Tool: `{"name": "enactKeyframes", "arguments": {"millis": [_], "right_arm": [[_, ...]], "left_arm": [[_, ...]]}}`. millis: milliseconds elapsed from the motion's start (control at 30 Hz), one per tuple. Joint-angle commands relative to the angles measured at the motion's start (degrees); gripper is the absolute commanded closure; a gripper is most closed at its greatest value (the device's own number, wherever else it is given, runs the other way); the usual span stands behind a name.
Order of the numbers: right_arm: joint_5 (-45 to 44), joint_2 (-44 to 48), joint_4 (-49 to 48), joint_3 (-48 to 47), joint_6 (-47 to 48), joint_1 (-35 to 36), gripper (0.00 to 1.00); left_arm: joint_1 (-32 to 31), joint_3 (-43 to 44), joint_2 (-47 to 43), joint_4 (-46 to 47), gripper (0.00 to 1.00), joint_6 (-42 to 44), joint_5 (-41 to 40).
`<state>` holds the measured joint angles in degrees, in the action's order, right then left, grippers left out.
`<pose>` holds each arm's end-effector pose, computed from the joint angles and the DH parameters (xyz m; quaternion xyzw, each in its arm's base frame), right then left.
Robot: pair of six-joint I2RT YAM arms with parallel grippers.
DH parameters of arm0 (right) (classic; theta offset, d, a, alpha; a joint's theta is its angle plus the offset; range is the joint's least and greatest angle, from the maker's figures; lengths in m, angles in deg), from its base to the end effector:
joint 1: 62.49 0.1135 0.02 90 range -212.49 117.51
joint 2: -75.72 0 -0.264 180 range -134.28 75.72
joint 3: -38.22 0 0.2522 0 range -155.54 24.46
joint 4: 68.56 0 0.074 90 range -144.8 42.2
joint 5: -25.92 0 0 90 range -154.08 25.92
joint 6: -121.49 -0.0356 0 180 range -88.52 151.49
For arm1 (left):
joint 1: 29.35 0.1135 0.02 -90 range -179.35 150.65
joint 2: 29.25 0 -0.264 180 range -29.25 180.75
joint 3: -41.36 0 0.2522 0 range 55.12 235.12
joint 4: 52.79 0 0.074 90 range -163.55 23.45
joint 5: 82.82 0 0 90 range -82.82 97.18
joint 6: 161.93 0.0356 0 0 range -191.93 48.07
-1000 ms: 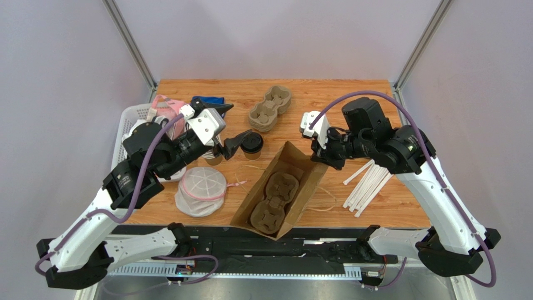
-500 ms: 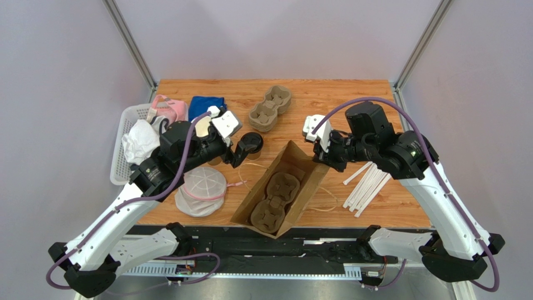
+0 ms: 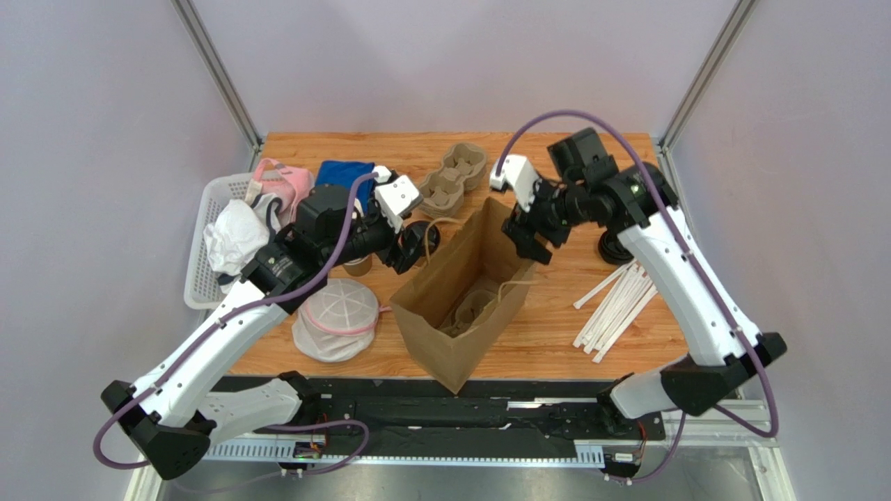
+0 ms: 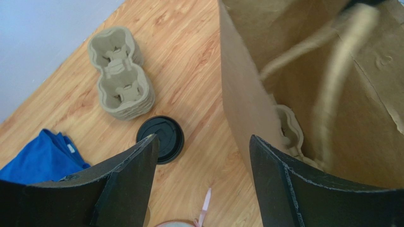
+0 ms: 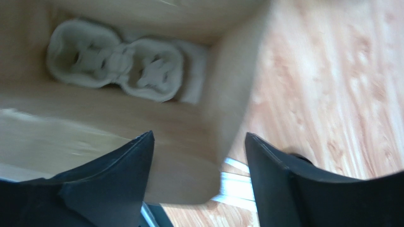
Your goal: Pack the takeout coffee
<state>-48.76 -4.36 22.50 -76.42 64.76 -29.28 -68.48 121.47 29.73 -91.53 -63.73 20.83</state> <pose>0.1973 0.1404 0.4263 -0.5523 0.7727 0.1275 0.2857 0.1674 -0.1471 0.3978 0.3859 0.7057 -0.2488 0.5395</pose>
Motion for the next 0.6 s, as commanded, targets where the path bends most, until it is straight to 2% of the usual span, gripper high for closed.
{"name": "enactKeyframes", "arguments": {"millis": [0, 133, 333, 367, 400, 433, 567], "right_arm": [[2.7, -4.47, 9.53, -12.73, -0.32, -7.35, 0.22], [3.76, -8.43, 11.38, -18.11, 1.26, -8.95, 0.17], [7.8, -12.91, 11.21, -26.27, 5.73, -9.13, 0.09], [8.67, -13.61, 11.03, -27.51, 6.96, -8.87, 0.07], [9.81, -15.01, 10.86, -28.66, 8.37, -8.17, 0.06], [10.17, -15.55, 10.07, -29.54, 9.86, -7.55, 0.06], [12.63, -15.55, 7.35, -27.72, 21.88, -4.39, 0.04]], "left_arm": [[3.0, 7.21, 2.45, -5.51, 0.21, -0.74, 1.56], [6.42, 12.39, 6.04, -11.23, 0.21, -1.52, 1.11], [12.84, 16.53, 7.81, -15.98, 0.19, -3.29, 9.27], [13.2, 16.88, 8.08, -17.46, 0.16, -2.94, 10.59], [13.47, 17.41, 8.34, -18.26, 0.06, -1.8, 11.57], [13.64, 18.11, 8.95, -18.97, 0.03, -1.36, 13.05], [14.52, 19.96, 10.27, -23.7, 0.02, 0.05, 15.53]]}}
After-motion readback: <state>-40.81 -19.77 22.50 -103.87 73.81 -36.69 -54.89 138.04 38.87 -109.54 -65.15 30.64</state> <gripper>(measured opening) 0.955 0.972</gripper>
